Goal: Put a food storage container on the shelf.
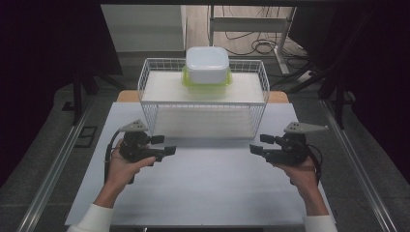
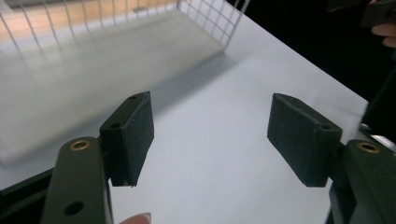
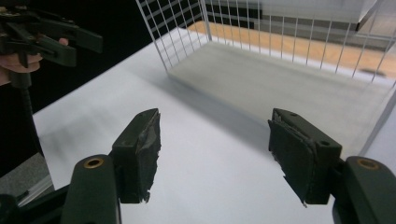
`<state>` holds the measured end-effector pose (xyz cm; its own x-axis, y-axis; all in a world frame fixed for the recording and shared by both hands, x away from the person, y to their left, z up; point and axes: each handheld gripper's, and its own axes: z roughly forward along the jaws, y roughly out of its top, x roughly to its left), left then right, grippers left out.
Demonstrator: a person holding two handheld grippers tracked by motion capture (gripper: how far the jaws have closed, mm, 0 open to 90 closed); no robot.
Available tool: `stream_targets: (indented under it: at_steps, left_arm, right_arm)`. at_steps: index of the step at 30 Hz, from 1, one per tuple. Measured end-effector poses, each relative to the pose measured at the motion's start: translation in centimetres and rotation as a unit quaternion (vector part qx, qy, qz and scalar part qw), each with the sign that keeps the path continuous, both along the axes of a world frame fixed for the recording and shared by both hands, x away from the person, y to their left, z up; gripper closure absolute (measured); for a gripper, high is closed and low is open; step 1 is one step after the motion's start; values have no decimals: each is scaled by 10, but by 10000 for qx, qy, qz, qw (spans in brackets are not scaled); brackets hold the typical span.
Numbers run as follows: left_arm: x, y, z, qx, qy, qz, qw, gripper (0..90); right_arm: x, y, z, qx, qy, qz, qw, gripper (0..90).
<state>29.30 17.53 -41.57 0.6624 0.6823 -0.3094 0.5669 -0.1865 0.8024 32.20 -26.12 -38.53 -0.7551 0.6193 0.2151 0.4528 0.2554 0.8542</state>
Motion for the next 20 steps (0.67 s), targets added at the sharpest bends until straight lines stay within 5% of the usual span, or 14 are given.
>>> stream_targets:
  at_steps: [6, 9, 20]
  left_arm:
    - [-7, 2, -22, 137, 79, -4, 9999, 313]
    - [-7, 1, -24, 220, 68, -18, 9997, 312]
    - [-6, 1, -29, 293, 55, 19, 9996, 305]
  right_arm:
    - [-5, -8, -38, -82, 191, -99, 9997, 321]
    - [-5, -9, -48, -321, 235, -128, 9991, 307]
    - [-10, -13, -46, -214, -39, -190, 9996, 254]
